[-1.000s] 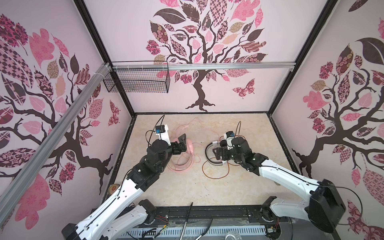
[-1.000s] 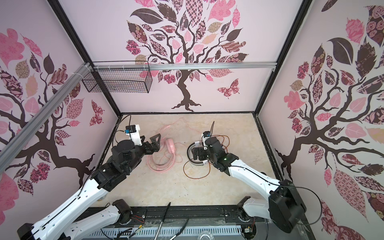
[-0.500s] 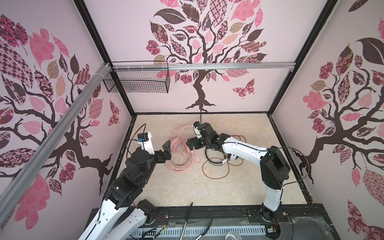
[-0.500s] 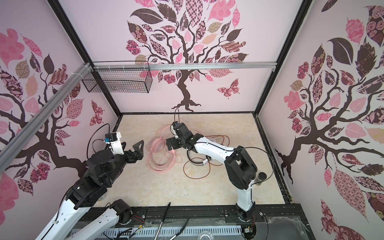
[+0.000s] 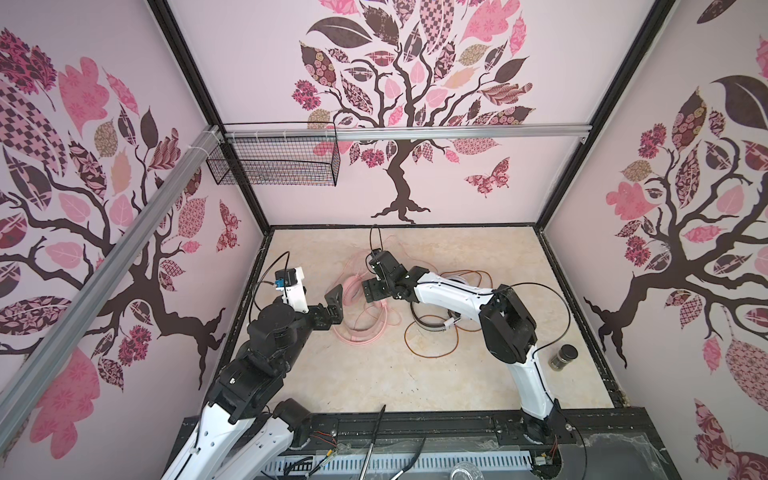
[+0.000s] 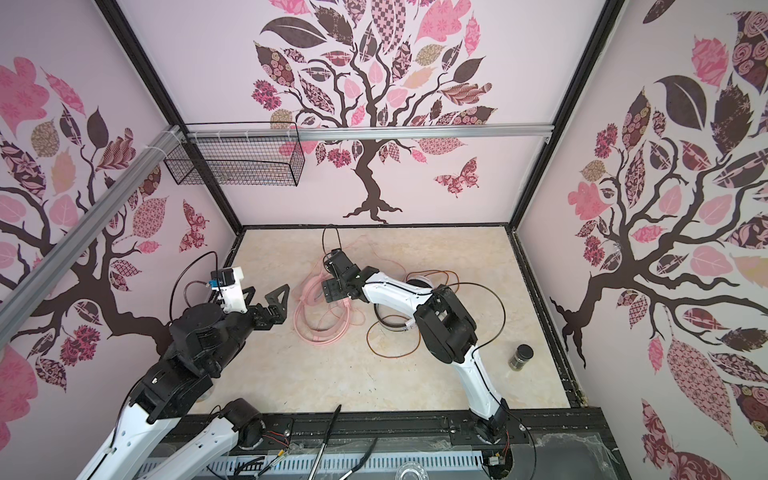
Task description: Wrap the headphones
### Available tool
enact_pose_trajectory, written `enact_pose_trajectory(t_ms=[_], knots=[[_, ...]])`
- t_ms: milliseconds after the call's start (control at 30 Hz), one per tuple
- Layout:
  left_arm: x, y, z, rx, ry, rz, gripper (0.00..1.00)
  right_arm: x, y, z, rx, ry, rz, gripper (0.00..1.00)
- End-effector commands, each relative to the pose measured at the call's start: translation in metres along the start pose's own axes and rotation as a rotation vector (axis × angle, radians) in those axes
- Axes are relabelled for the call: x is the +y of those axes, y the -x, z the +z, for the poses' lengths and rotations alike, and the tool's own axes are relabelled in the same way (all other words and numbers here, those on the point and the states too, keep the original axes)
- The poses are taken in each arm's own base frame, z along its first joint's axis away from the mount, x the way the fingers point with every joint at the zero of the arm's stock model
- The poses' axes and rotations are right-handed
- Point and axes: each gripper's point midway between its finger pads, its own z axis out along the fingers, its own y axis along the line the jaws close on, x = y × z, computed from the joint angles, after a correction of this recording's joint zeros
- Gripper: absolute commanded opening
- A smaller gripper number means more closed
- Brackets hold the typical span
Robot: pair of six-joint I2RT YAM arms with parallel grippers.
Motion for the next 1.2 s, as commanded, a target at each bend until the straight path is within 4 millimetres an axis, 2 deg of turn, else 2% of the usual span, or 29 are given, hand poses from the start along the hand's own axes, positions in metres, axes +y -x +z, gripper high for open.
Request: enact_pose_trajectory(t_ms=[0,133,233,333,400,567,800,867,1000,1067,1167], knots=[[0.004,-0.008,0.002,0.029,0.016,-0.003,0.97,-0.009,-0.011,0.021,0.036,-0.072,0.011,0.81],[0.007,-0.007,0.002,0.029,0.038,-0.005,0.97,-0.008,-0.017,0.025,0.054,-0.075,0.026,0.73],[0.009,-0.008,0.003,0.033,0.05,0.013,0.97,-0.011,-0.02,0.02,0.048,-0.085,0.039,0.58],[0.012,-0.011,0.004,0.054,0.074,0.031,0.97,-0.014,-0.013,0.004,0.008,-0.093,0.058,0.47],[0.013,-0.014,0.007,0.07,0.087,0.004,0.97,-0.017,-0.001,-0.015,-0.045,-0.094,0.076,0.4],[0.009,-0.028,0.019,0.132,0.087,-0.066,0.97,-0.025,0.02,-0.068,-0.179,-0.077,0.118,0.36],[0.001,-0.051,0.042,0.29,0.117,-0.088,0.97,-0.042,0.029,-0.136,-0.328,-0.052,0.186,0.3],[0.002,-0.054,0.041,0.325,0.13,-0.096,0.97,-0.046,0.028,-0.149,-0.348,-0.049,0.2,0.3],[-0.015,-0.055,0.039,0.328,0.024,-0.088,0.97,-0.052,0.025,-0.171,-0.384,-0.035,0.25,0.29],[-0.022,-0.06,0.038,0.352,-0.021,-0.109,0.97,-0.054,0.025,-0.178,-0.413,-0.022,0.279,0.26],[-0.034,-0.075,0.038,0.428,-0.067,-0.14,0.97,-0.061,0.026,-0.186,-0.443,-0.031,0.347,0.28]])
